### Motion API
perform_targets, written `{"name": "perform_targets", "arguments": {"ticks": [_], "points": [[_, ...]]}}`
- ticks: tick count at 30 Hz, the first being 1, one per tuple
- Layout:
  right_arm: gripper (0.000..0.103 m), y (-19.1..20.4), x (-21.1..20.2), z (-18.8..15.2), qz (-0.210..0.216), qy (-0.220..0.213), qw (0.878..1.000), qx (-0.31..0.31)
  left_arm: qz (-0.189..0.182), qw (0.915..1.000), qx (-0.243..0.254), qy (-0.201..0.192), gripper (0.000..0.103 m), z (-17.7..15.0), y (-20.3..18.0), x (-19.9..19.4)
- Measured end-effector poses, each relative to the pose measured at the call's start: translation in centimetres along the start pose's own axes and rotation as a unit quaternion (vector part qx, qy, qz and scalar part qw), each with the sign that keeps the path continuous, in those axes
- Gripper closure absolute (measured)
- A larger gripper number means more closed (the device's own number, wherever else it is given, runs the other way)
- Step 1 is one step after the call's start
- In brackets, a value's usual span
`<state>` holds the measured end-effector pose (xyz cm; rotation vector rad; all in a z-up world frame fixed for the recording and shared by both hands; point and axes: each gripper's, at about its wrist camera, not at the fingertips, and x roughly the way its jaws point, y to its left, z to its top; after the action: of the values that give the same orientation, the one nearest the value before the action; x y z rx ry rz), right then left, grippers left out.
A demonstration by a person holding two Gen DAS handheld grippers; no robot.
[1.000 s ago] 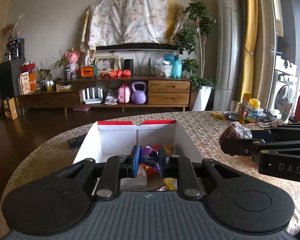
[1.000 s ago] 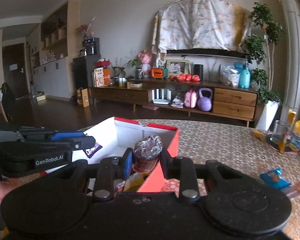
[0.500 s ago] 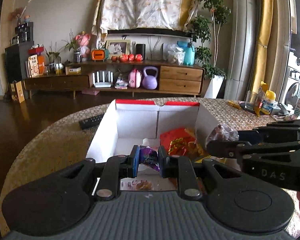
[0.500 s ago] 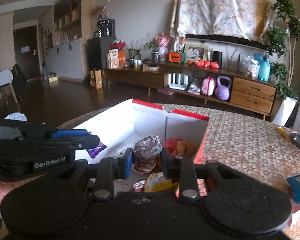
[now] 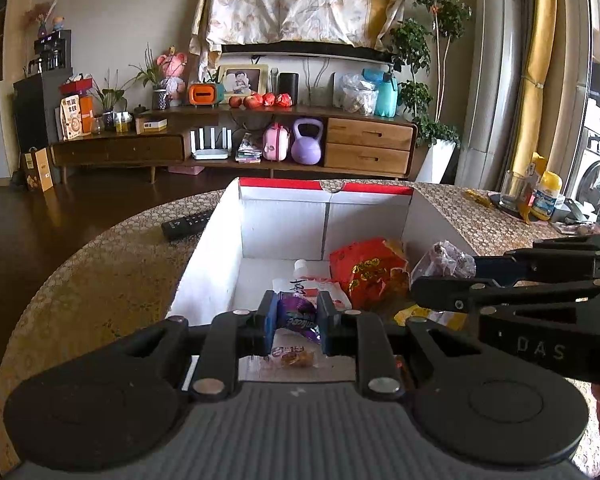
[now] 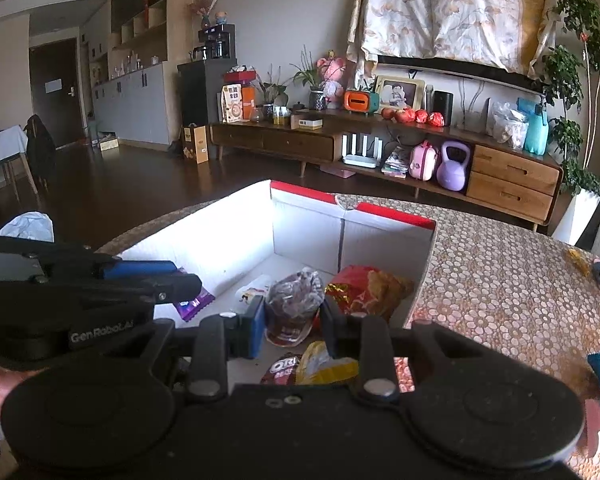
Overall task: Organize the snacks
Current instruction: 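Open both tools to drop the candy and snack into the box, then move both tools back toward the blue packet and white bar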
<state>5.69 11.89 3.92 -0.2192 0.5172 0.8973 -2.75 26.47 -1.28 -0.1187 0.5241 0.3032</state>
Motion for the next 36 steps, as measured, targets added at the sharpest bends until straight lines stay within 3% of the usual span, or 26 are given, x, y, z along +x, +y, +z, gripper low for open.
{"name": "perform_targets", "arguments": {"ticks": [3, 5, 18, 21, 23, 27, 30, 32, 36], "points": [[0.074, -0.2, 0.1, 0.2, 0.000, 0.001, 1.000, 0.000, 0.004, 1.0000, 0.000, -0.001, 0.070, 0.1, 0.0, 0.0], [0.072, -0.3, 0.0, 0.3, -0.002, -0.002, 1.000, -0.001, 0.007, 1.0000, -0.003, -0.005, 0.038, 0.1, 0.0, -0.2], [0.069, -0.9, -3.0, 0.1, -0.018, -0.026, 0.999, 0.010, 0.000, 0.9995, -0.003, -0.032, 0.031, 0.8, -1.6, -2.1], [0.057, -1.7, -4.3, -0.4, -0.027, -0.031, 0.999, 0.020, -0.007, 0.9993, 0.004, -0.037, 0.031, 0.9, -2.7, -2.5], [0.033, -2.4, -5.3, -0.8, -0.039, -0.039, 0.998, 0.026, -0.013, 0.9991, 0.008, -0.039, 0.030, 1.0, -3.4, -2.7], [0.030, -4.1, -7.4, -1.6, -0.061, -0.055, 0.996, 0.043, -0.025, 0.9986, 0.018, -0.044, 0.024, 1.0, -5.3, -3.0], [0.022, -5.4, -8.7, -2.2, -0.081, -0.064, 0.993, 0.052, -0.039, 0.9977, 0.028, -0.047, 0.023, 1.1, -6.8, -3.3], [0.020, -6.3, -9.6, -2.7, -0.092, -0.068, 0.992, 0.060, -0.046, 0.9971, 0.034, -0.050, 0.016, 1.2, -7.8, -3.5], [0.018, -7.9, -11.1, -3.9, -0.114, -0.071, 0.988, 0.077, -0.066, 0.9953, 0.048, -0.051, 0.015, 1.2, -9.9, -3.7]]}}
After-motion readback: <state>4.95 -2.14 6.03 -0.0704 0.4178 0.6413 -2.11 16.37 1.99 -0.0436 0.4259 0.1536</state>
